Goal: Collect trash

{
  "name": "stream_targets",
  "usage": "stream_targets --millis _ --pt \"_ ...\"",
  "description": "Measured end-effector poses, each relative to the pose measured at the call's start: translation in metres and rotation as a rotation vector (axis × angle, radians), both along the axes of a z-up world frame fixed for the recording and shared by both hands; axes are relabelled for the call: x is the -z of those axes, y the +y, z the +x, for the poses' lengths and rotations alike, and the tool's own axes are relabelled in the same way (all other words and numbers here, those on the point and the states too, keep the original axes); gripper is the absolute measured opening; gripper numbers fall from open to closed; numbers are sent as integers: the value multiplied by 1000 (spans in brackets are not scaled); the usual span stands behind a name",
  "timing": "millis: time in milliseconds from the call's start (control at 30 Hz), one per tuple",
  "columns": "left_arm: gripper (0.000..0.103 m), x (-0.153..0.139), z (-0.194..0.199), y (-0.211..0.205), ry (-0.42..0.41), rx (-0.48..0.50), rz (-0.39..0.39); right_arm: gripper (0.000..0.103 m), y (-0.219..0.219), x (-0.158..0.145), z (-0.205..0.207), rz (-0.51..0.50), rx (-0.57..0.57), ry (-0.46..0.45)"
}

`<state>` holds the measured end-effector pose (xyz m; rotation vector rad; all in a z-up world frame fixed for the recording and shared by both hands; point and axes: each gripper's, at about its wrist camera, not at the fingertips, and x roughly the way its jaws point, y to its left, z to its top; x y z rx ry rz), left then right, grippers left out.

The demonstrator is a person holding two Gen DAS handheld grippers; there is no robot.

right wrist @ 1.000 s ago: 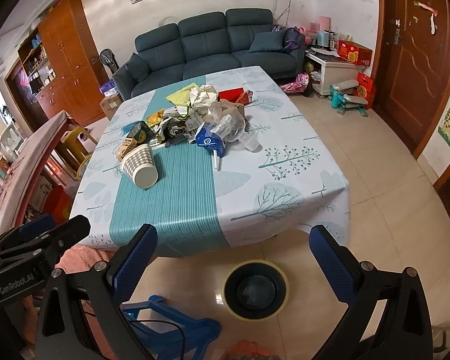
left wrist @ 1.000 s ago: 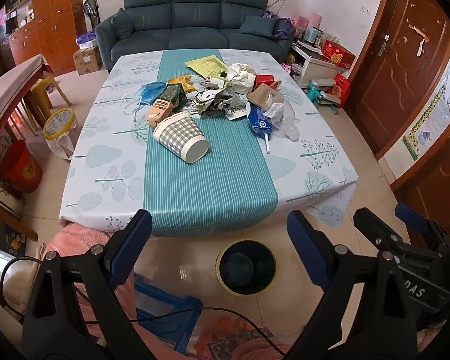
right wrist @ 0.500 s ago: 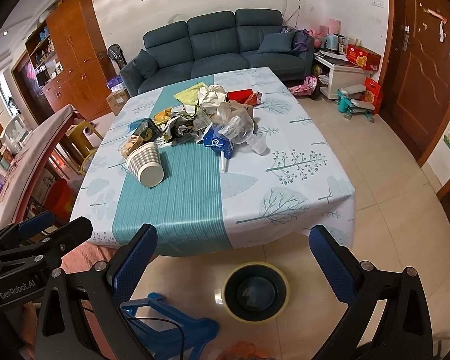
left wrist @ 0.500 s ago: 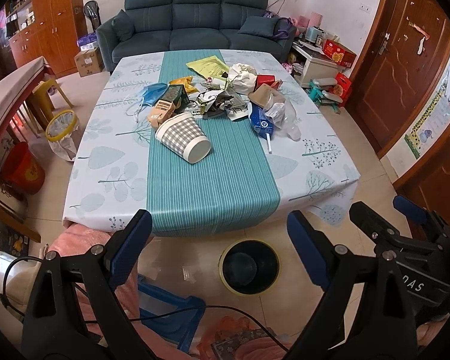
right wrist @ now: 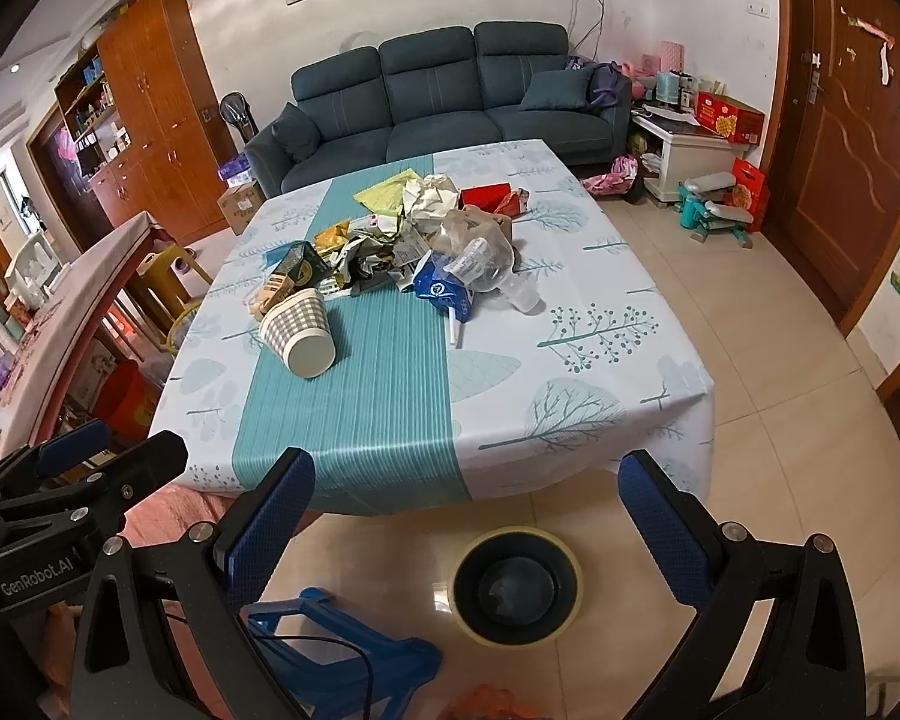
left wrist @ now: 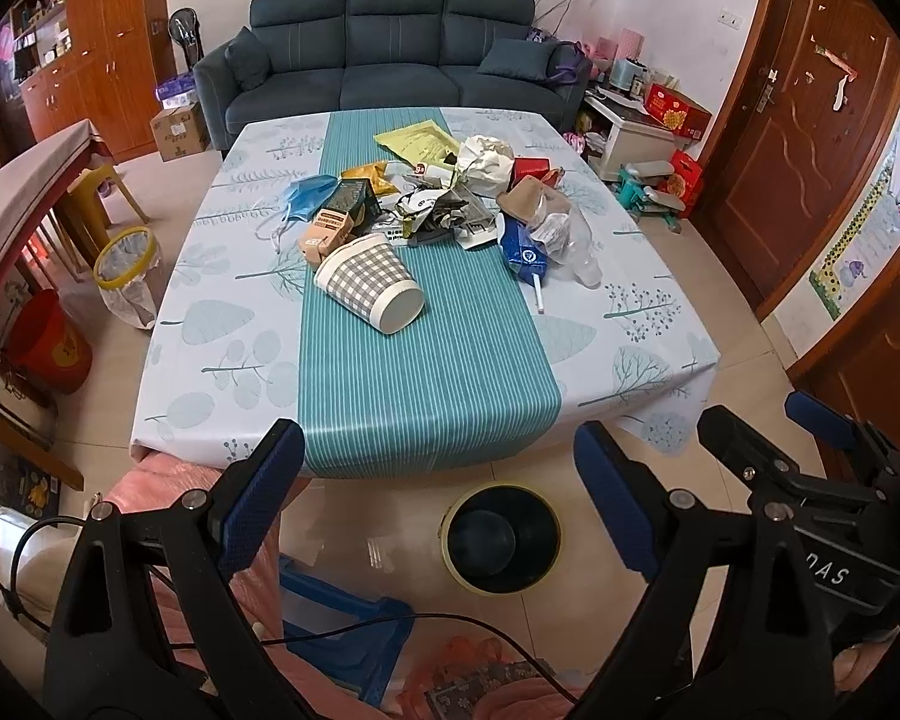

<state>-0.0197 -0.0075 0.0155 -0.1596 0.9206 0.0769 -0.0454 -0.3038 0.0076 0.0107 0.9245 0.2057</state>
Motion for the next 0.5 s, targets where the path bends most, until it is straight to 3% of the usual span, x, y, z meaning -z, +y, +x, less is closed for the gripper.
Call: stream_targets --millis 500 --pt "90 -3 0 2 0 -2 5 102 1 0 0 3 0 0"
